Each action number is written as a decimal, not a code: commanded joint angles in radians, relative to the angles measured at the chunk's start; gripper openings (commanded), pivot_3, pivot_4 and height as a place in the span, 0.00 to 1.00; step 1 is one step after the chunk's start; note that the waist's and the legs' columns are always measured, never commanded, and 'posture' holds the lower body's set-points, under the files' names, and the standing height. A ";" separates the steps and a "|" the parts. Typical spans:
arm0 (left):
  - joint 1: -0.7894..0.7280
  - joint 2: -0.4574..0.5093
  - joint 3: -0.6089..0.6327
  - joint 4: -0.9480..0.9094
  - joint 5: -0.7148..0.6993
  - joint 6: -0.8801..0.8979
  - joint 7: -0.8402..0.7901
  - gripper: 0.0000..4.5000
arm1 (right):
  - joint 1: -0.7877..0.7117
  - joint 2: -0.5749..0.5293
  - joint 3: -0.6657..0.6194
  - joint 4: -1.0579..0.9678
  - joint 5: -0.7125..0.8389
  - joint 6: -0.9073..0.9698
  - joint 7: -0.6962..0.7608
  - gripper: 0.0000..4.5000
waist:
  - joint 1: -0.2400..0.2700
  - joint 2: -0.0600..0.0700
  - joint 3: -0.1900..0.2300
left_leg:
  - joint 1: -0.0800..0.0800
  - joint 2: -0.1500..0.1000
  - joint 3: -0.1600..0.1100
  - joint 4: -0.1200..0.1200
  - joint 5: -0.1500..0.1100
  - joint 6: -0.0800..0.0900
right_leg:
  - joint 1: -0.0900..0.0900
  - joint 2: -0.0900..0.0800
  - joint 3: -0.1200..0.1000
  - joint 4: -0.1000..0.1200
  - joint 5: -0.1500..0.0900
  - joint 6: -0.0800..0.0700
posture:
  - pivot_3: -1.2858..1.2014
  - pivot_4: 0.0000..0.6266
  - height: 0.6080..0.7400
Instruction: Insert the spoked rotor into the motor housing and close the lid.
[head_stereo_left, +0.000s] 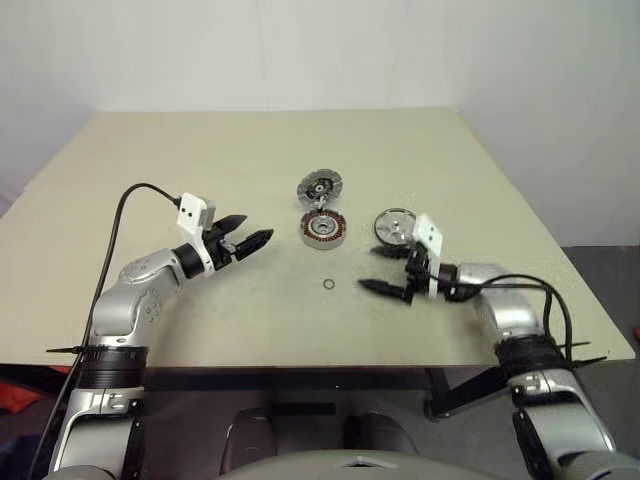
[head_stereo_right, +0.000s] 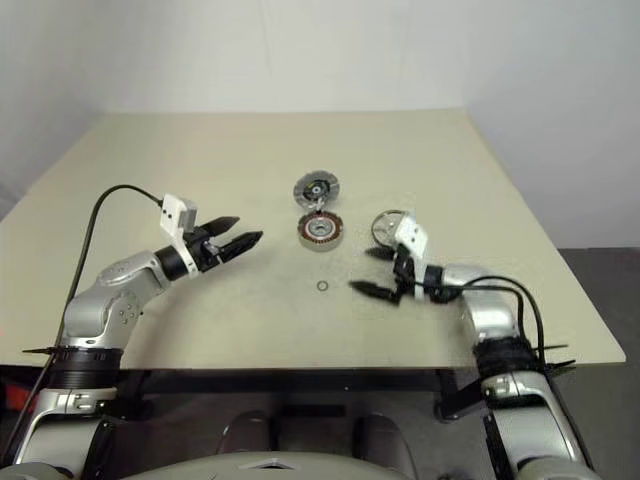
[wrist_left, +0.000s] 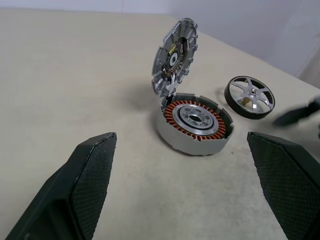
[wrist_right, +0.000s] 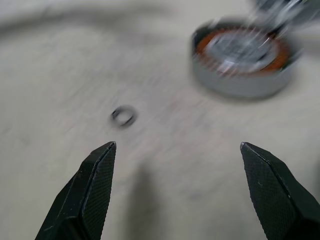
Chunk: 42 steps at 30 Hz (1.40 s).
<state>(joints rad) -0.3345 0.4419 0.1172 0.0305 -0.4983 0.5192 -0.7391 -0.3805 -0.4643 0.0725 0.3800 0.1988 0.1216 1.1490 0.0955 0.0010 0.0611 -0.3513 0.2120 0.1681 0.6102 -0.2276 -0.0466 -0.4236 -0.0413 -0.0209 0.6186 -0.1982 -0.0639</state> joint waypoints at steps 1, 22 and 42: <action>-0.012 0.016 0.005 -0.015 0.004 -0.014 -0.013 0.99 | -0.023 -0.008 -0.013 -0.095 0.023 0.021 -0.024 1.00 | -0.002 0.000 0.000 | 0.001 -0.001 0.000 0.000 0.000 0.000 | 0.000 -0.001 0.000 0.000 0.000 0.000 | 0.52 0.00 1.00; 0.047 0.071 0.043 -0.093 -0.011 0.037 0.004 0.99 | 0.002 0.086 0.153 -0.201 -0.043 0.145 -0.134 1.00 | -0.003 -0.001 0.000 | 0.003 -0.001 -0.002 -0.006 0.003 -0.004 | 0.003 -0.002 -0.002 -0.002 -0.001 0.002 | 0.52 0.00 1.00; 0.101 0.085 0.068 -0.160 -0.027 0.069 0.039 1.00 | -0.009 0.086 0.203 -0.193 -0.124 0.122 -0.225 0.96 | -0.004 -0.001 0.000 | 0.003 -0.002 -0.003 -0.006 0.003 -0.004 | 0.005 -0.002 -0.002 -0.002 -0.004 0.007 | 0.52 0.00 1.00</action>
<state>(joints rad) -0.2282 0.5187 0.1563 -0.0893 -0.5114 0.5935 -0.7066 -0.3631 -0.3781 0.2866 0.1874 0.0777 0.2577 0.9346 0.0919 0.0003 0.0611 -0.3484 0.2099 0.1654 0.6042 -0.2248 -0.0502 -0.4188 -0.0429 -0.0231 0.6169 -0.2024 -0.0566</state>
